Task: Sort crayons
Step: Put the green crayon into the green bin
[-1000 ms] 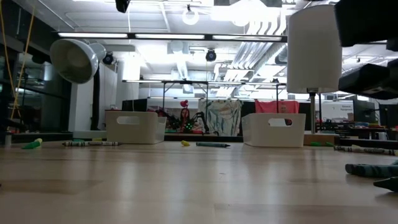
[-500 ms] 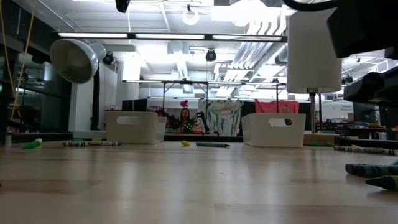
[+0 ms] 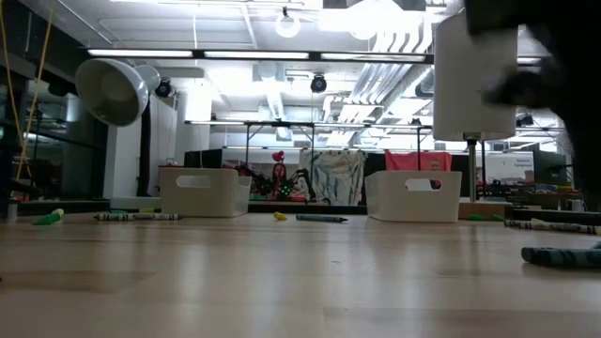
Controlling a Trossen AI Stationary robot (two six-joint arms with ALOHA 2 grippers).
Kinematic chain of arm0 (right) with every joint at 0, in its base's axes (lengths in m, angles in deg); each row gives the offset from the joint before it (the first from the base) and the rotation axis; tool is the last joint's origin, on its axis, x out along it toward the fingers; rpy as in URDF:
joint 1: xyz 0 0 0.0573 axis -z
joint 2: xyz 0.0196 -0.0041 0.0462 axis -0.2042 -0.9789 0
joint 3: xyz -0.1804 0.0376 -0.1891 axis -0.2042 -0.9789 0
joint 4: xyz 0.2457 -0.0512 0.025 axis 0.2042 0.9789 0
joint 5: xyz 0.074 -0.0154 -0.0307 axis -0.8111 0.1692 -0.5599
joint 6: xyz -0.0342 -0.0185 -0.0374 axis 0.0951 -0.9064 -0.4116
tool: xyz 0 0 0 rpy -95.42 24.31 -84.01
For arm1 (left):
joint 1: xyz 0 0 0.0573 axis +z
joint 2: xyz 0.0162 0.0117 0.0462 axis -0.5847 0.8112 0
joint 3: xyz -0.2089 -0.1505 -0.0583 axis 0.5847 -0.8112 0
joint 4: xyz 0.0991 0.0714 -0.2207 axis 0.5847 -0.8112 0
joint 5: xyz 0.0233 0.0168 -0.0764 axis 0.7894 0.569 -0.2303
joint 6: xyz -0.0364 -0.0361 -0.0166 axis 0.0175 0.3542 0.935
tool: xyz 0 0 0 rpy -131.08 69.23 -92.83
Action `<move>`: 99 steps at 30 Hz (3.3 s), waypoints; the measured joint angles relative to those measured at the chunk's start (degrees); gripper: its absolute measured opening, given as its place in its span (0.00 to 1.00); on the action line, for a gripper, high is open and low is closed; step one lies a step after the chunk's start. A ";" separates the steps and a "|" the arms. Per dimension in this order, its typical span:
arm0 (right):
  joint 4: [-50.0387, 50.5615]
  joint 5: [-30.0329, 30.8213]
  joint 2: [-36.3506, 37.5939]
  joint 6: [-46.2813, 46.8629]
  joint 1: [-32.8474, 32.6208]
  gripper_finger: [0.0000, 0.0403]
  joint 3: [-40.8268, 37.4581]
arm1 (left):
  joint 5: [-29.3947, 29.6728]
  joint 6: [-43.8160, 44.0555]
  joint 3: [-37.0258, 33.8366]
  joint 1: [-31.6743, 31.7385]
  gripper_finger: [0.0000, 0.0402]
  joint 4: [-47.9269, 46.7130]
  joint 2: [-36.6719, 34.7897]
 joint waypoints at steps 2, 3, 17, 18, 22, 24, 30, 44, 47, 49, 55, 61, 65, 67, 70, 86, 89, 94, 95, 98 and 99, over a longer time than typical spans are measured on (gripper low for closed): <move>1.95 3.00 3.38 -1.66 1.51 0.01 0.39 | 0.00 -0.02 0.01 0.00 0.32 -0.02 -1.50; 2.53 4.56 4.93 -2.51 2.41 0.01 0.33 | -0.02 -0.06 0.00 0.00 0.32 -0.53 -2.20; -24.15 17.93 21.86 -18.07 17.45 0.00 0.50 | -1.20 -2.00 -0.04 -0.19 0.32 -0.79 2.68; -27.61 17.84 21.89 -19.52 18.29 0.00 0.50 | -1.43 -2.04 -0.04 -0.29 0.32 -0.10 3.84; -39.00 16.18 21.21 -23.32 21.43 0.00 0.50 | -3.71 -2.12 -0.07 -0.31 0.32 3.60 8.59; -42.73 14.68 21.10 -24.66 22.79 0.00 0.50 | -4.74 -2.12 -0.07 -0.31 0.32 5.90 10.62; -47.94 12.94 20.92 -27.27 24.49 0.00 0.54 | -5.76 -2.12 -0.09 -0.31 0.32 11.66 14.59; -51.39 11.30 20.93 -28.53 24.62 0.00 0.54 | -6.99 -2.10 -0.09 0.72 0.32 18.78 15.77; -52.03 10.70 20.93 -28.32 24.98 0.00 0.54 | -7.16 -2.47 -0.09 0.72 0.31 20.24 15.74; -52.46 10.46 20.93 -28.30 25.21 0.00 0.54 | -7.21 -3.06 -0.09 0.72 0.31 20.90 15.77; -53.88 10.05 20.93 -28.28 25.95 0.00 0.54 | -7.20 -3.97 -0.09 0.72 0.31 21.94 15.79; -54.09 9.81 20.84 -28.17 25.95 0.00 0.54 | -7.21 -4.01 -0.03 0.72 0.31 22.99 16.68; -54.53 8.69 20.72 -28.11 25.95 0.00 0.54 | -7.21 -4.43 -0.04 0.72 0.31 25.99 19.24; -54.56 8.65 20.66 -28.09 25.95 0.00 0.54 | -6.97 -5.83 -0.04 0.72 0.31 26.79 20.20; -54.56 8.56 20.65 -28.09 25.95 0.00 0.54 | -6.19 -6.51 -0.04 0.72 0.31 27.72 20.32; -54.53 10.66 20.65 -28.26 25.95 0.00 0.54 | -5.10 -8.08 -0.04 0.72 0.10 24.30 16.90; -54.52 9.91 20.65 -28.26 25.95 0.00 0.54 | -5.13 -8.06 -0.04 0.71 0.03 24.34 16.90; -54.52 9.12 20.65 -28.22 25.95 0.05 0.55 | -4.87 -7.94 -0.04 0.70 0.01 24.28 16.90; -54.52 9.07 20.65 -28.24 25.95 0.07 0.54 | -4.73 -7.93 -0.04 0.70 0.01 24.10 16.90; -54.40 9.27 21.06 -28.24 25.95 0.18 0.54 | -2.78 -8.17 -0.11 0.70 0.01 20.51 15.76; -54.06 10.25 21.62 -28.26 25.95 0.22 0.54 | -1.73 -8.53 -0.13 0.70 0.01 18.79 14.76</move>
